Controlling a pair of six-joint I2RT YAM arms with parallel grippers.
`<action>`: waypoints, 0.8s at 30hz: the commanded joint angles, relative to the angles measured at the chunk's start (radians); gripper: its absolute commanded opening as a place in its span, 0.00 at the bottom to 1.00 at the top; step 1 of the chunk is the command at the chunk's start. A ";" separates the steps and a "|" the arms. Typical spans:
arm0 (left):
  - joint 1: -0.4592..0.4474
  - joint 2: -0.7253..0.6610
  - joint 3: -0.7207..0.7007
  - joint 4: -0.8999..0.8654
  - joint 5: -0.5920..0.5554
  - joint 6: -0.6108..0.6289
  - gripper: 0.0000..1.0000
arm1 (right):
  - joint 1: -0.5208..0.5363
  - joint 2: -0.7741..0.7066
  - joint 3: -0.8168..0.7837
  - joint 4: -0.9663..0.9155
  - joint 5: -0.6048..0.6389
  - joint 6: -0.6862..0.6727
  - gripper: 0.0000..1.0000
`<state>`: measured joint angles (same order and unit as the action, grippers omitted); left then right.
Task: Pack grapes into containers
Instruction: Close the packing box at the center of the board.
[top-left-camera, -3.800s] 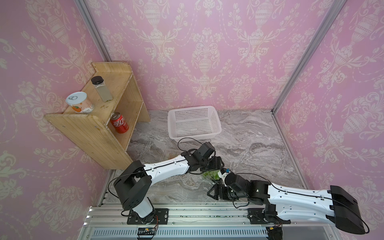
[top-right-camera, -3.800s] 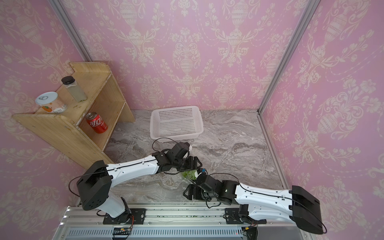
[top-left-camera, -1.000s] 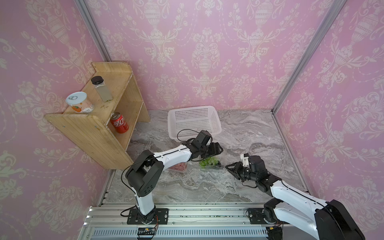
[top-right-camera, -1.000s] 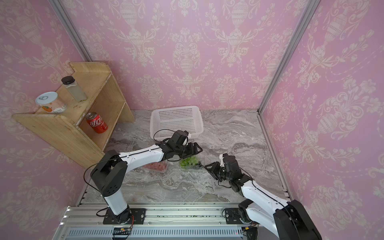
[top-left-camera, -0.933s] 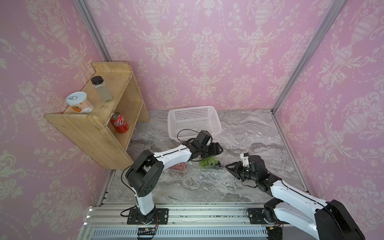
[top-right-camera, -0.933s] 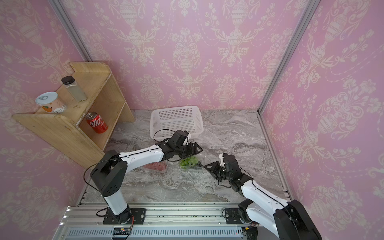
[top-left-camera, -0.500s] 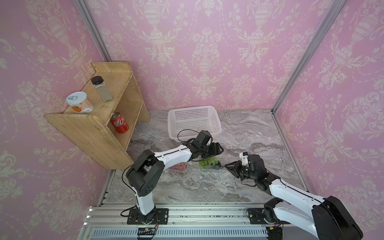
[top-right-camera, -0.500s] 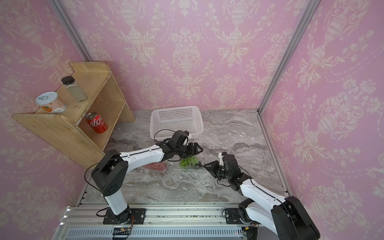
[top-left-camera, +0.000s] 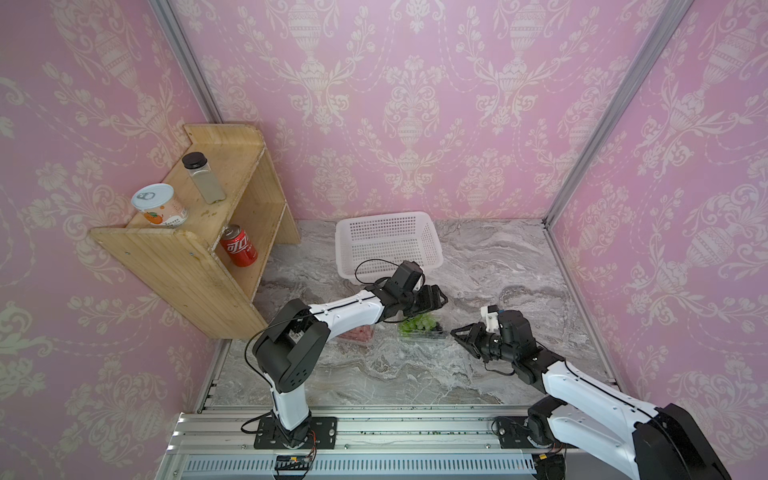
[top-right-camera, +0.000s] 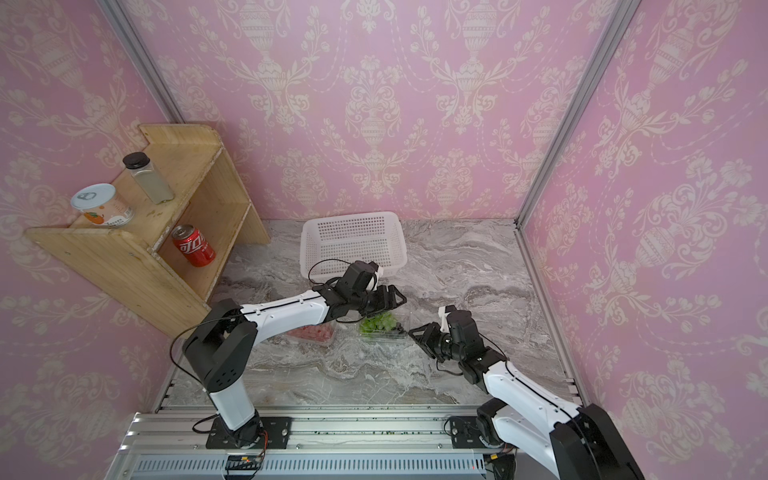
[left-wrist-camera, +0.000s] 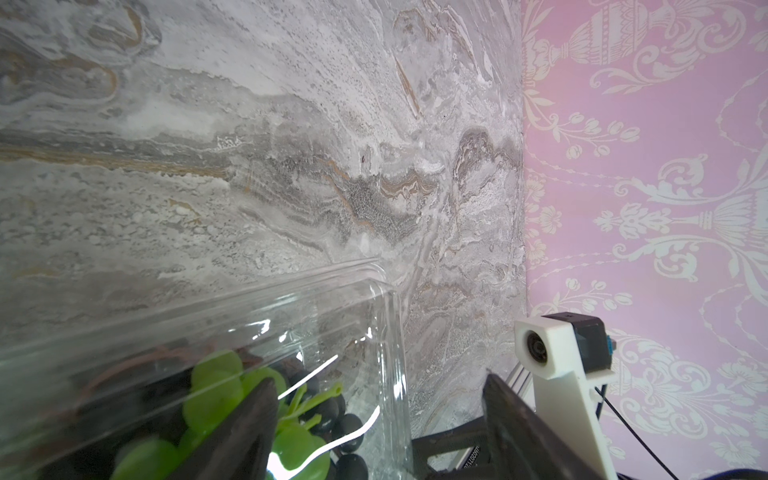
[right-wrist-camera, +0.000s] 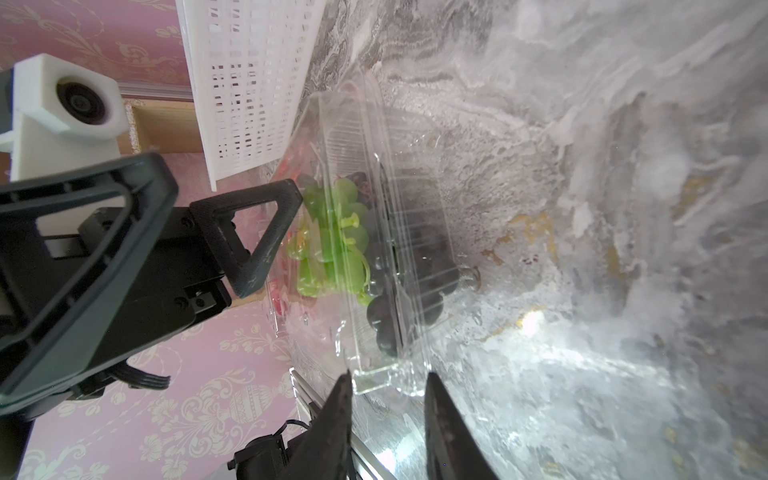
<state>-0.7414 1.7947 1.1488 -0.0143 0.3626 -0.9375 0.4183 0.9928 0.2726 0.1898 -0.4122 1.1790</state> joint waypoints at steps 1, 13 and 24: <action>0.004 0.037 -0.038 -0.070 0.011 -0.019 0.79 | -0.005 0.016 -0.017 0.011 0.001 -0.002 0.30; 0.005 0.041 -0.036 -0.068 0.012 -0.020 0.79 | -0.004 0.080 -0.004 0.054 -0.014 -0.002 0.30; 0.005 0.053 -0.053 -0.051 0.018 -0.032 0.79 | -0.003 0.099 -0.001 0.099 -0.017 0.018 0.29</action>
<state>-0.7414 1.7958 1.1397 0.0078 0.3649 -0.9451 0.4183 1.0832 0.2687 0.2512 -0.4160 1.1805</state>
